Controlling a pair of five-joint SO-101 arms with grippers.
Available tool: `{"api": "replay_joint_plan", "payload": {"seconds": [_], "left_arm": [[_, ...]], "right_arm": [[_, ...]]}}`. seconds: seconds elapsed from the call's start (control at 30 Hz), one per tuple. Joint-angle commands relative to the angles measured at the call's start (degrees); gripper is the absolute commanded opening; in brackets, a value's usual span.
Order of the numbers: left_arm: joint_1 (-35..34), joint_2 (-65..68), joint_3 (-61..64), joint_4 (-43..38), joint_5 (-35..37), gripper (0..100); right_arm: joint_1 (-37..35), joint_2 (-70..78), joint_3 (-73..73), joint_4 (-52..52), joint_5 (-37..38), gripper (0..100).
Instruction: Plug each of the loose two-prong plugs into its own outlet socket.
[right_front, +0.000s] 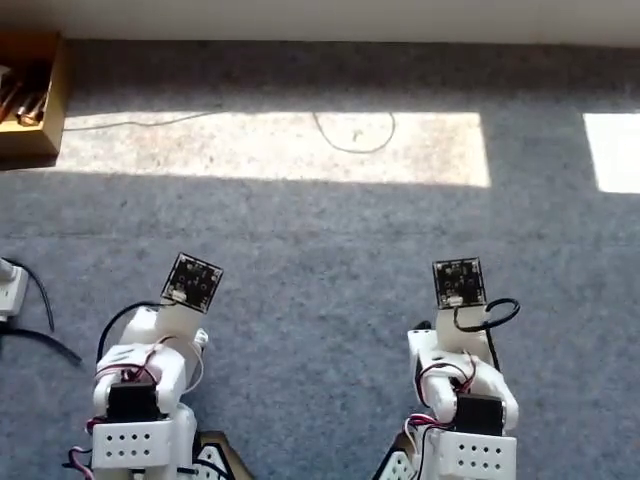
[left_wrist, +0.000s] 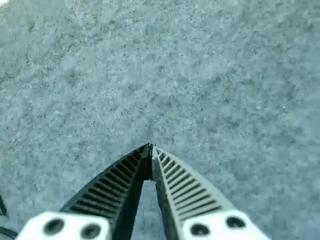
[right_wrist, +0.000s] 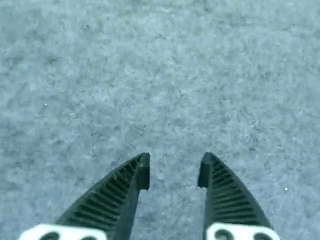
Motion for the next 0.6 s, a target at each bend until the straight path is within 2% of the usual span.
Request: {"api": "replay_joint_plan", "payload": {"seconds": [0.0,0.57], "left_arm": [[-0.31,-0.22,0.75,7.3,-0.35,1],[-0.13,-0.22,0.66,7.91,-0.35,1]], "right_arm": [[-0.31,0.04,7.96,0.31,0.44,6.9],[-0.31,0.04,7.96,0.31,0.44,6.9]]}}
